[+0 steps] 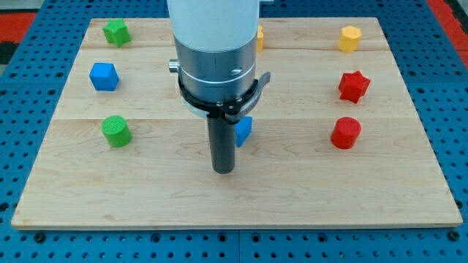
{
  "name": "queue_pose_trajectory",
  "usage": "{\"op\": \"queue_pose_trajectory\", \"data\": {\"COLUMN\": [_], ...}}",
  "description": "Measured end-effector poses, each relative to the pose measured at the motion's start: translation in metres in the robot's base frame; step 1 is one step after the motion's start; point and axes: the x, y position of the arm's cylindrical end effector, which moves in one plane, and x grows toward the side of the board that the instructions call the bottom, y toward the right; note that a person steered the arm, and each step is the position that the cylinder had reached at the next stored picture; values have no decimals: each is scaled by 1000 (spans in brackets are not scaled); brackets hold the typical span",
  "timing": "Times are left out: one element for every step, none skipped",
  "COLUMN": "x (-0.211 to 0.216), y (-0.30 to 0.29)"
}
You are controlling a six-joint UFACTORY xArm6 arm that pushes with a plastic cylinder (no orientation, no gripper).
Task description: Move your arm to the top right of the board
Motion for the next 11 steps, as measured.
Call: {"op": "queue_pose_trajectory", "data": {"x": [2, 2, 3, 4, 4, 4, 4, 4, -10, -34, -71], "y": [5, 33, 71, 80, 83, 83, 72, 51, 48, 52, 68]}}
